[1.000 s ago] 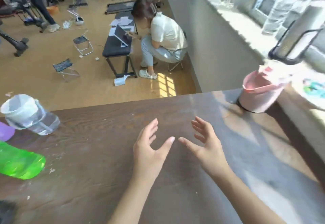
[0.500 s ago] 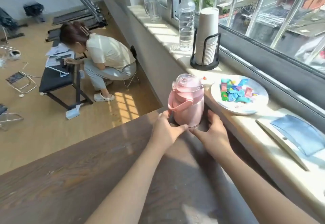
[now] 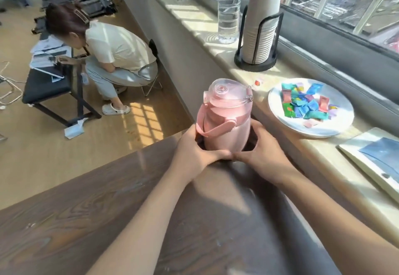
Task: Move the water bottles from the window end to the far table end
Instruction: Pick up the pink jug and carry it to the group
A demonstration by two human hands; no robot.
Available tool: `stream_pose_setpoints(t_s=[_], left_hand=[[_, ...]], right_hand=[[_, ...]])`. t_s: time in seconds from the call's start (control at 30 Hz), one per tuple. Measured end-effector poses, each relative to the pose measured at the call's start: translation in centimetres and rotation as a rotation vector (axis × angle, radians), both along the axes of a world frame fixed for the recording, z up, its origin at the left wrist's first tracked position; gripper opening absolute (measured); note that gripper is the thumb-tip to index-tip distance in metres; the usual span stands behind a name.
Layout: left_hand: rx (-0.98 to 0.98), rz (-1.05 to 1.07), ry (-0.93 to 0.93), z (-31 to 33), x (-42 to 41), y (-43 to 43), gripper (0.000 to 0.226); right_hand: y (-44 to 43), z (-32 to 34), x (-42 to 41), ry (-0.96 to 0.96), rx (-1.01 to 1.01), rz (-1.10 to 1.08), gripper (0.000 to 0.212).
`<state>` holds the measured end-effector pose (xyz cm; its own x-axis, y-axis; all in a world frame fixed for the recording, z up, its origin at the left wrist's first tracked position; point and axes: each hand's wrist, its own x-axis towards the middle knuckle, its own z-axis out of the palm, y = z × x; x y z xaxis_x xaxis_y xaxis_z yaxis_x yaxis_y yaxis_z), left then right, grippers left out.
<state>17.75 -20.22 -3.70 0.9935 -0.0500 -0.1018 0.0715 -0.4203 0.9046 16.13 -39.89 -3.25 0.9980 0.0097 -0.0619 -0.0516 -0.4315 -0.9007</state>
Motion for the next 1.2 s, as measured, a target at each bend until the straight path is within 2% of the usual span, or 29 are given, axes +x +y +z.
stream_pose_setpoints(t_s=[0.1, 0.27, 0.4, 0.53, 0.73, 0.93, 1.2], left_hand=[[-0.007, 0.029, -0.009, 1.2, -2.4, 3.3, 0.089], [-0.068, 0.238, -0.001, 2.6, -6.8, 11.4, 0.079], [-0.091, 0.396, -0.005, 3.3, -11.0, 19.4, 0.076], [-0.092, 0.569, -0.001, 3.1, -15.8, 27.5, 0.07], [-0.12, 0.778, -0.025, 2.6, -22.9, 37.3, 0.082], [-0.16, 0.956, -0.081, 1.2, -27.2, 43.0, 0.076], [-0.256, 1.003, -0.105, -0.7, -28.5, 45.7, 0.076]], right_hand=[[3.0, 0.7, -0.9, 0.005, 0.034, 0.07, 0.093], [11.1, 2.2, -1.8, -0.037, 0.044, 0.258, 0.081], [19.8, 2.4, -2.8, -0.085, 0.054, 0.414, 0.086], [29.1, 2.8, -4.7, -0.046, 0.064, 0.563, 0.09], [41.5, 2.7, -8.2, 0.006, 0.042, 0.778, 0.089], [49.8, 2.2, -10.5, 0.049, -0.006, 0.922, 0.09], [53.7, 1.5, -11.6, 0.076, -0.083, 0.972, 0.093]])
